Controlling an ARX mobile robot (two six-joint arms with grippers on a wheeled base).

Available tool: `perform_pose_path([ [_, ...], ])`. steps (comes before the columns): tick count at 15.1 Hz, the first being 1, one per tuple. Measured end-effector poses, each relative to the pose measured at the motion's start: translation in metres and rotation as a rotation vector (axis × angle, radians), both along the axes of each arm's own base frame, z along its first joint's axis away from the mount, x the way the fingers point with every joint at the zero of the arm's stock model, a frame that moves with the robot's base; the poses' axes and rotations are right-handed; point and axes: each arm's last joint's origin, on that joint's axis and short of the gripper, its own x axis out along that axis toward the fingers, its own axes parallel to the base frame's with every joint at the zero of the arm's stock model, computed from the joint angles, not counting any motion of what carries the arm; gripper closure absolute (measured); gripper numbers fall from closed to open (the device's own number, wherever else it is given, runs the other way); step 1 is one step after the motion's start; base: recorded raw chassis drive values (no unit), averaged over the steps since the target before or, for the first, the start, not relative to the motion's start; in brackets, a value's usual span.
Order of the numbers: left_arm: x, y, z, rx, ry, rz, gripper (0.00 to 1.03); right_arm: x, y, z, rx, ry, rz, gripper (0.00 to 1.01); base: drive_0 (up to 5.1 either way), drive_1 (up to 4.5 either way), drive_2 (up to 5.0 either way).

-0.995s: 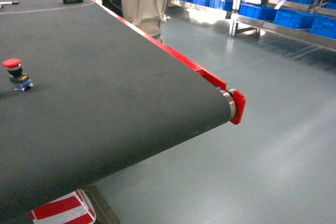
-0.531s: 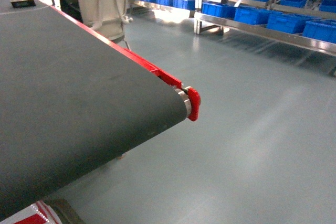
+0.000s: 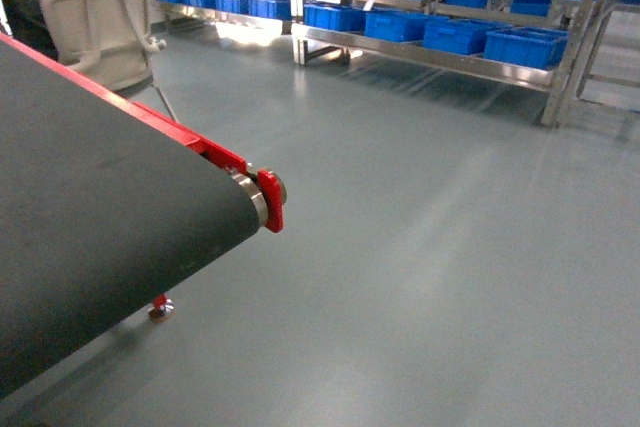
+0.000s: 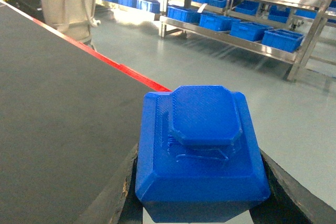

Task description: Pick blue part to blue bin on bottom shelf

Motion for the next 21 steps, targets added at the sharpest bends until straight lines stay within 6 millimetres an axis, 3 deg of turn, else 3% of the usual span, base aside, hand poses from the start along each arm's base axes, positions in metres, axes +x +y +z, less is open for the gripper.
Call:
perform_pose_path([
  [21,0.0000,0.0000,0.0000,0.000,0.000,0.000,0.59,0.0000,0.0000,0.0000,0.000,0.000,0.000,0.03,-1.5,-1.53,-1.5],
])
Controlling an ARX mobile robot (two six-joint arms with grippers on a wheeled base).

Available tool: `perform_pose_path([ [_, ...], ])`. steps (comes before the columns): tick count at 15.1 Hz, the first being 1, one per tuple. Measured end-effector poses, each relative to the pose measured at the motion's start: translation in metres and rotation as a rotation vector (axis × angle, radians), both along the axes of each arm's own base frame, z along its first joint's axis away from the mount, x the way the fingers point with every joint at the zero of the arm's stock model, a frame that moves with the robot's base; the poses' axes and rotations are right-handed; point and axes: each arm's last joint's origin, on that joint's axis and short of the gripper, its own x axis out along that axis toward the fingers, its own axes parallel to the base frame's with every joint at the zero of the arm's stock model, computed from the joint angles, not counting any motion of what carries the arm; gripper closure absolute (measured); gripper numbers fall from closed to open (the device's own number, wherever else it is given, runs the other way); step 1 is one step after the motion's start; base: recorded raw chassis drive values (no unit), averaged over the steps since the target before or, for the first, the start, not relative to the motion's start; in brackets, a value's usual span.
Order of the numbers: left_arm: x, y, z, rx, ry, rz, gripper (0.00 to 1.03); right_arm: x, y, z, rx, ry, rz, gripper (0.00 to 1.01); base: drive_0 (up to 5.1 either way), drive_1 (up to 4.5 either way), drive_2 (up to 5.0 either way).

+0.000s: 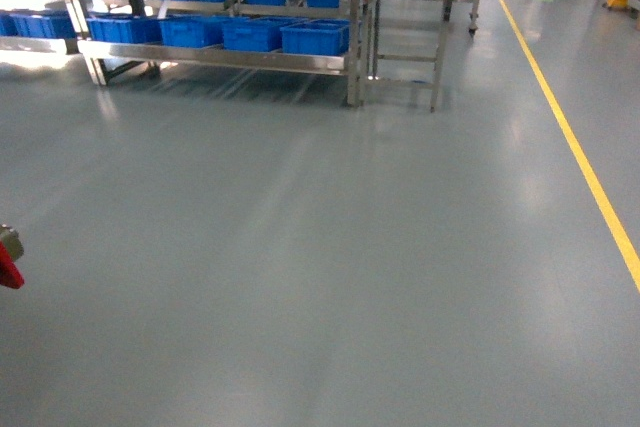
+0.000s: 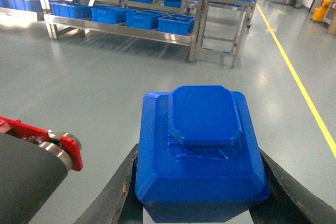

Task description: Pick blue part to blue bin on bottom shelf

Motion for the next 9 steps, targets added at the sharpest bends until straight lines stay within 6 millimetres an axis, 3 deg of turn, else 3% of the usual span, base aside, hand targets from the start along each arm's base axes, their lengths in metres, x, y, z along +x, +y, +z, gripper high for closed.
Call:
perform_pose_path([
  [9,0.0000,0.0000,0.0000,0.000,0.000,0.000,0.59,0.0000,0.0000,0.0000,0.000,0.000,0.000,0.03,-1.6,-1.58,-1.6],
])
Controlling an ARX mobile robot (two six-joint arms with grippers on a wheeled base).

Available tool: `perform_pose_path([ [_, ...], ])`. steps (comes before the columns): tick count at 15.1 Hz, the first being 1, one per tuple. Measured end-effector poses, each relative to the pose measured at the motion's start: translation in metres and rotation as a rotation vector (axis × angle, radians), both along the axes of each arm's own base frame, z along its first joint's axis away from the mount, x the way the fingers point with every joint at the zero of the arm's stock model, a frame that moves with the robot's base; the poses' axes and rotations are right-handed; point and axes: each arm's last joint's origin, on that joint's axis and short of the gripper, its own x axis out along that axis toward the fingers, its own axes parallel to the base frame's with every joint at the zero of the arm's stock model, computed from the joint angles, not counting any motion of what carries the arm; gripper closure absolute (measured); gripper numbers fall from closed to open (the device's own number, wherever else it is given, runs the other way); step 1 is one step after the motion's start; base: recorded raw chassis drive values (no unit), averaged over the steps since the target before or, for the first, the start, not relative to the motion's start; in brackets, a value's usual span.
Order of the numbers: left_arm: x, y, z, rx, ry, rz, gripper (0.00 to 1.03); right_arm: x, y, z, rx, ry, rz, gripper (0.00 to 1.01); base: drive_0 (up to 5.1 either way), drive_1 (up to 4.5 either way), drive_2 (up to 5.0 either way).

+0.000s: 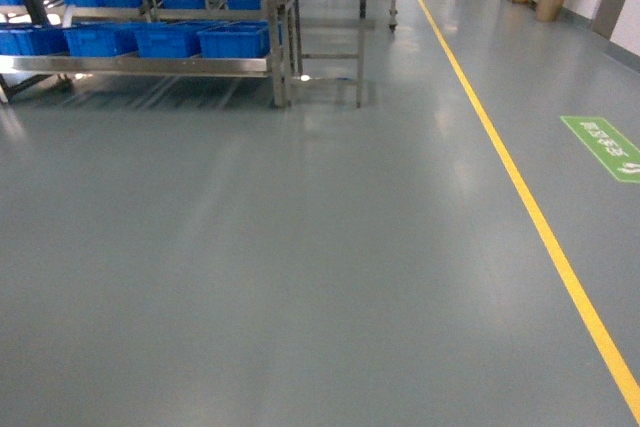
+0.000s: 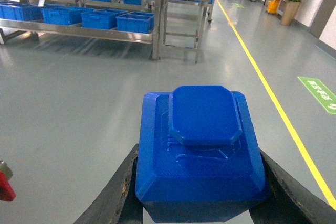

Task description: Pick blue part to blue bin on bottom shelf

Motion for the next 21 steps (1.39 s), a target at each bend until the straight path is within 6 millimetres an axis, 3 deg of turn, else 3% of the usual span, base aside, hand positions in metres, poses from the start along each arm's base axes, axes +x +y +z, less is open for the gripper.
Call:
perform_pose_path([
  [12,0.0000,0.0000,0.0000,0.000,0.000,0.000,0.59,0.0000,0.0000,0.0000,0.000,0.000,0.000,0.03,-1.0,-1.04,-1.0],
  [21,-0.0002,0.0001,0.0003,-0.001,-0.003,-0.001,0.59,0.0000,0.0000,0.0000,0.000,0.000,0.000,0.03,0.0,4.03,-4.0],
])
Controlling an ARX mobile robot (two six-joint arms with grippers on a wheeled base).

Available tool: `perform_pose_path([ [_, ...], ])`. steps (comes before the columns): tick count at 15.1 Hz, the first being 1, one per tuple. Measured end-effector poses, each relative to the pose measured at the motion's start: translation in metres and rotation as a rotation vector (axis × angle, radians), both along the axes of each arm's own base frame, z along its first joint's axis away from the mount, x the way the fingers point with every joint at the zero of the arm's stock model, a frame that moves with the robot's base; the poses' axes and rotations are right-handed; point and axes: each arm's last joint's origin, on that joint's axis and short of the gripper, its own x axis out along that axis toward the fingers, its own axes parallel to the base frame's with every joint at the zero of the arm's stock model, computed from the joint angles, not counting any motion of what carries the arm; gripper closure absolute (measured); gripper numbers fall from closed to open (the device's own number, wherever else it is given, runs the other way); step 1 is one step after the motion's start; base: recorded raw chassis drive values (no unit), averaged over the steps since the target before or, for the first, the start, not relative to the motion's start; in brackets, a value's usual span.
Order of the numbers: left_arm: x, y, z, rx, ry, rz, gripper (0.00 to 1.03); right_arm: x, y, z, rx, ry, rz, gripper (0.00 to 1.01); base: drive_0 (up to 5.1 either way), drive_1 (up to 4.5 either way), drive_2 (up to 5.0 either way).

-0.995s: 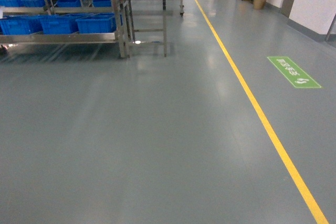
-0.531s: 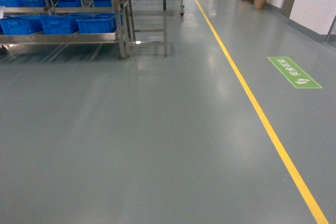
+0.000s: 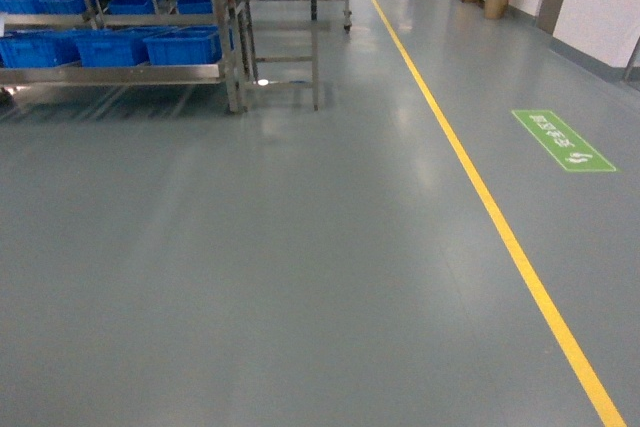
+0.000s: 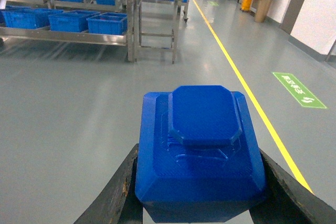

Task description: Pick blue part to blue bin on bottom shelf

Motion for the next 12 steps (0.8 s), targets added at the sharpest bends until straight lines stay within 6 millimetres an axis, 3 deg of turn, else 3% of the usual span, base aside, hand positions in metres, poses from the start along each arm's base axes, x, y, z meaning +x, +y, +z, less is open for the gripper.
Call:
perform_pose_path([
  [12,0.0002,0.0000,-0.0004,0.000,0.000,0.001,0.59,0.0000,0.0000,-0.0002,0.000,0.002,0.000,0.03,-0.1,4.09,-4.2],
])
